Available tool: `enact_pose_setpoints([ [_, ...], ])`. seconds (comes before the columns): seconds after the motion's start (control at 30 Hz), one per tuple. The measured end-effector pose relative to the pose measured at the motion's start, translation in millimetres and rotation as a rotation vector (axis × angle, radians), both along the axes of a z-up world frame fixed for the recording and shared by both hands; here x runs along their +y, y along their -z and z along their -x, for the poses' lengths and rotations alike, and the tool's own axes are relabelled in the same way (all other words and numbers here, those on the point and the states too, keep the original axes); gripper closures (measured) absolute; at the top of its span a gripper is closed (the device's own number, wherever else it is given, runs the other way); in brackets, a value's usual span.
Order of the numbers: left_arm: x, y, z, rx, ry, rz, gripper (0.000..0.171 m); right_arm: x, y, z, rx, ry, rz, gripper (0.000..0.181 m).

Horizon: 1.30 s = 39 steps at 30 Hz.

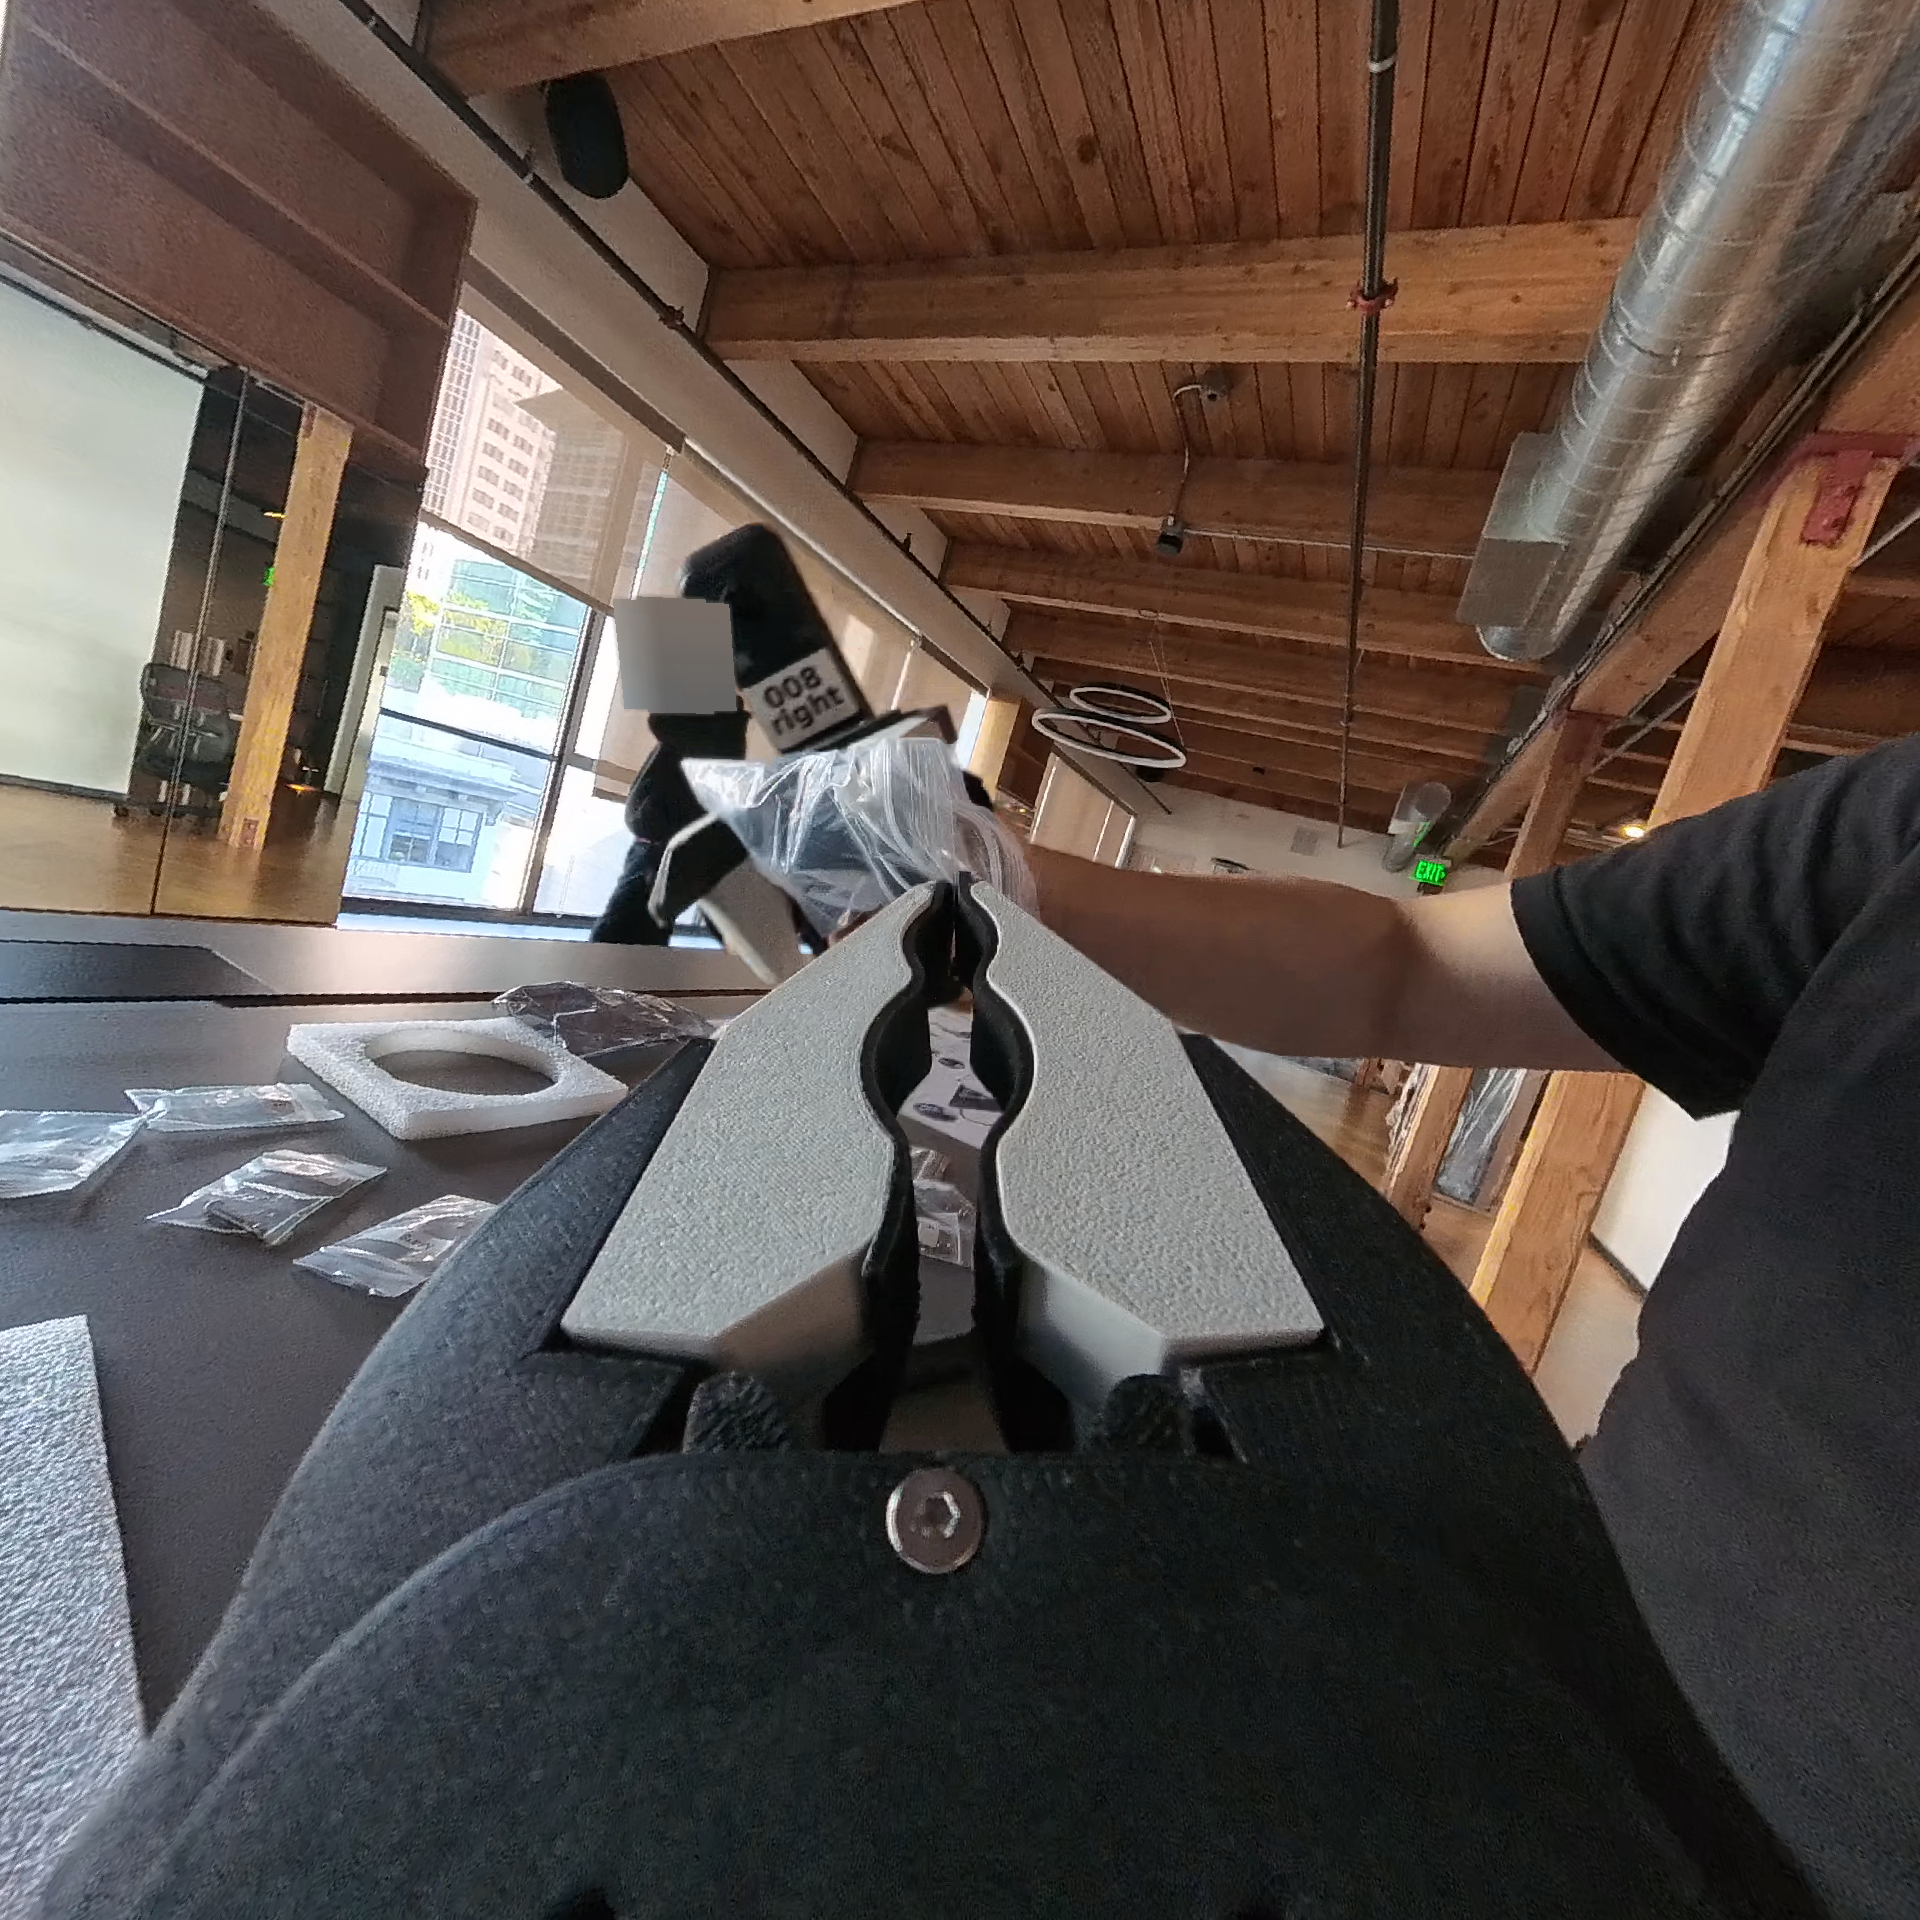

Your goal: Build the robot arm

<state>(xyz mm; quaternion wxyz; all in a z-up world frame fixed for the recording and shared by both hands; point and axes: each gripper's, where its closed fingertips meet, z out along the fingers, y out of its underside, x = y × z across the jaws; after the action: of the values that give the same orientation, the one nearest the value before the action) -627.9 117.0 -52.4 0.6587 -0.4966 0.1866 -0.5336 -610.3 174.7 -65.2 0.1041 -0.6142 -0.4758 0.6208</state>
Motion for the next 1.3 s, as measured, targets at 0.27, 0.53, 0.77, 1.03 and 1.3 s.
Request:
enact_pose_setpoints([
  [0.27,-4.1,-8.8,5.2,0.024,-0.020,-0.009,0.171,-20.6,-27.7,2.4,0.200,-0.206,0.336,0.160],
  [0.53,3.9,2.8,11.3,0.058,-0.060,0.053,0.171,-23.3,-31.0,1.9,0.152,-0.222,0.198,0.179],
  [0.77,17.3,24.4,14.4,0.082,-0.102,0.137,0.171,-17.6,-18.8,2.2,-0.003,-0.149,-0.005,0.180],
  [1.03,26.2,41.6,20.2,0.075,-0.158,0.240,0.158,-11.3,-20.1,1.3,-0.165,-0.081,-0.209,0.180],
  [1.3,21.7,29.6,17.8,0.253,-0.285,0.156,0.137,-2.8,15.0,-16.6,-0.445,-0.063,-0.410,0.180],
])
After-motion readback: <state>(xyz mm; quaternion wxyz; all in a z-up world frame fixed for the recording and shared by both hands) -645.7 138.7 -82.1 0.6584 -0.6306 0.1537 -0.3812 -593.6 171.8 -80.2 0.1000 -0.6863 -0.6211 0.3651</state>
